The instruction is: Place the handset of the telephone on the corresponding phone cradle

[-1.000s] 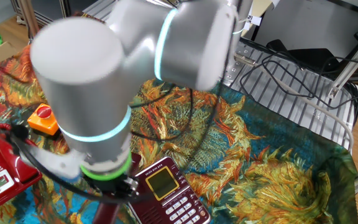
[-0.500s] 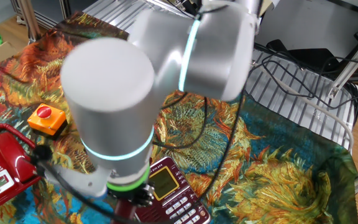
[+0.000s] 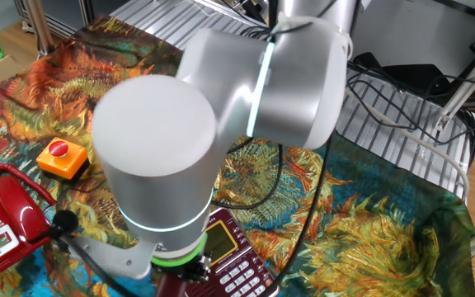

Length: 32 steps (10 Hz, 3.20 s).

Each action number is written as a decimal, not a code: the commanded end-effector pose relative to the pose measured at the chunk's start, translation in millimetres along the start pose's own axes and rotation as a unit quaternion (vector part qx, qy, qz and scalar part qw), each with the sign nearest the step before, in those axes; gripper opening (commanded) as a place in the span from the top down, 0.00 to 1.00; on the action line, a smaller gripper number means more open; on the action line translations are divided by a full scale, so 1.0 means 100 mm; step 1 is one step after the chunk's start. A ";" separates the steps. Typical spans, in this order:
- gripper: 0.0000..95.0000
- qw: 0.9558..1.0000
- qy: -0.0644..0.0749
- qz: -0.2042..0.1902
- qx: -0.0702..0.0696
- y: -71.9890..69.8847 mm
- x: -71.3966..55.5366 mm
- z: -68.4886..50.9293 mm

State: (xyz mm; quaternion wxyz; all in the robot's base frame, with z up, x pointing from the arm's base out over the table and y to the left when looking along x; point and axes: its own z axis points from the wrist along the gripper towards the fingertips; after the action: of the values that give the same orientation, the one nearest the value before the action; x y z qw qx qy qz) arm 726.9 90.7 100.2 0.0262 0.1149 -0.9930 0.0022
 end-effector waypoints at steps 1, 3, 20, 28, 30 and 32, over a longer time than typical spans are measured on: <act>1.00 1.000 0.001 0.004 0.001 0.02 -0.02 0.02; 1.00 1.000 0.001 0.009 0.001 0.04 -0.02 0.03; 1.00 0.933 0.025 0.359 0.008 -0.05 -0.12 -0.21; 1.00 0.988 0.020 0.153 -0.001 -0.20 -0.20 -0.12; 1.00 0.991 0.020 0.130 0.004 -0.27 -0.22 -0.09; 1.00 0.994 0.020 0.107 0.007 -0.34 -0.25 -0.06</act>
State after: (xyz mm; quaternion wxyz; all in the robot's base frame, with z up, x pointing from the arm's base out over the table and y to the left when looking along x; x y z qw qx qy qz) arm 754.8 68.9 108.1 0.0518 -0.1672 -0.9845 0.0062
